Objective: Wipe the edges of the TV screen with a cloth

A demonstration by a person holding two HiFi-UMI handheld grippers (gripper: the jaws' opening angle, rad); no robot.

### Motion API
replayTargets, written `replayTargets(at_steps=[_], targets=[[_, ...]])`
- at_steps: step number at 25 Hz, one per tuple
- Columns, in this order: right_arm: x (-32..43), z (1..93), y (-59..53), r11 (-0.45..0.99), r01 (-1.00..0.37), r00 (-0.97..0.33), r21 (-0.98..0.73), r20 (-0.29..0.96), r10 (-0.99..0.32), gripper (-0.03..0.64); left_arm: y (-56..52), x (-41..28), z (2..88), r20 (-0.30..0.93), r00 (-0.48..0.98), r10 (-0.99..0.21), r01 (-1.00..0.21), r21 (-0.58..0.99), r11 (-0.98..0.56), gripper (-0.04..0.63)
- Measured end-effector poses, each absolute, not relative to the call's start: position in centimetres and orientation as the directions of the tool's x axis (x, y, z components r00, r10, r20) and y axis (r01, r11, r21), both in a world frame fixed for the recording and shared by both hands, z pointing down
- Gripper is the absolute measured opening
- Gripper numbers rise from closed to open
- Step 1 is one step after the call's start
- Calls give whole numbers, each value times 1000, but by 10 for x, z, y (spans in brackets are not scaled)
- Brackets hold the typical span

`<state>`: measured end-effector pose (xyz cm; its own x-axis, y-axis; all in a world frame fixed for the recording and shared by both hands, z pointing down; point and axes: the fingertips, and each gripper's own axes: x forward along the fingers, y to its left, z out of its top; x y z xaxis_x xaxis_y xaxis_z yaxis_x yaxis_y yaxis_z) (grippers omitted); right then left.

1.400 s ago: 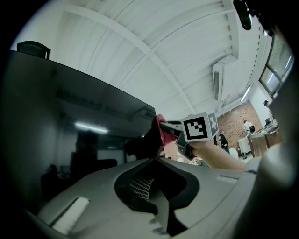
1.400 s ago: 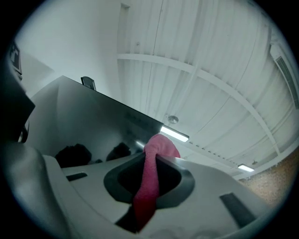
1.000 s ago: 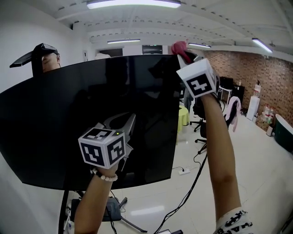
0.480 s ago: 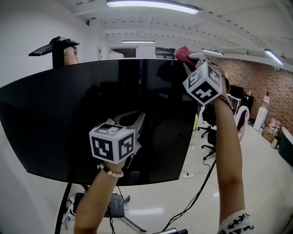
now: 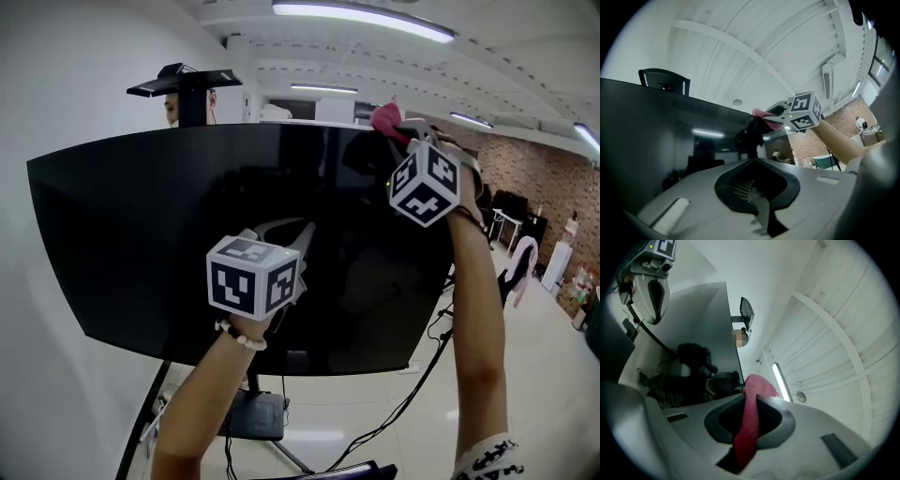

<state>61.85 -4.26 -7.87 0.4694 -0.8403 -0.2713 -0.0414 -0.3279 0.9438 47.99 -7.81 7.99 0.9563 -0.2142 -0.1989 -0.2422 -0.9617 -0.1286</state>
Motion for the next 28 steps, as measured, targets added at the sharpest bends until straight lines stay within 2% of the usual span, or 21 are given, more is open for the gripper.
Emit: replayTargets(at_steps=[7, 13, 19, 28], targets=[[516, -72, -120, -309, -65, 462, 949, -246, -852, 57, -149, 379, 80, -198, 944, -263, -291, -126, -948, 6], [457, -78, -177, -280, -107, 464, 954, -201, -863, 57, -204, 319, 60, -176, 930, -322, -349, -152, -925, 6], [427, -78, -200, -231, -63, 482, 971, -173, -859, 57, -223, 289, 55, -181, 919, -351, -379, -159, -912, 6], [375, -77, -232, -154, 10, 434, 988, -143, -889, 57, -251, 264, 53, -213, 892, -398, -432, -150, -889, 6]])
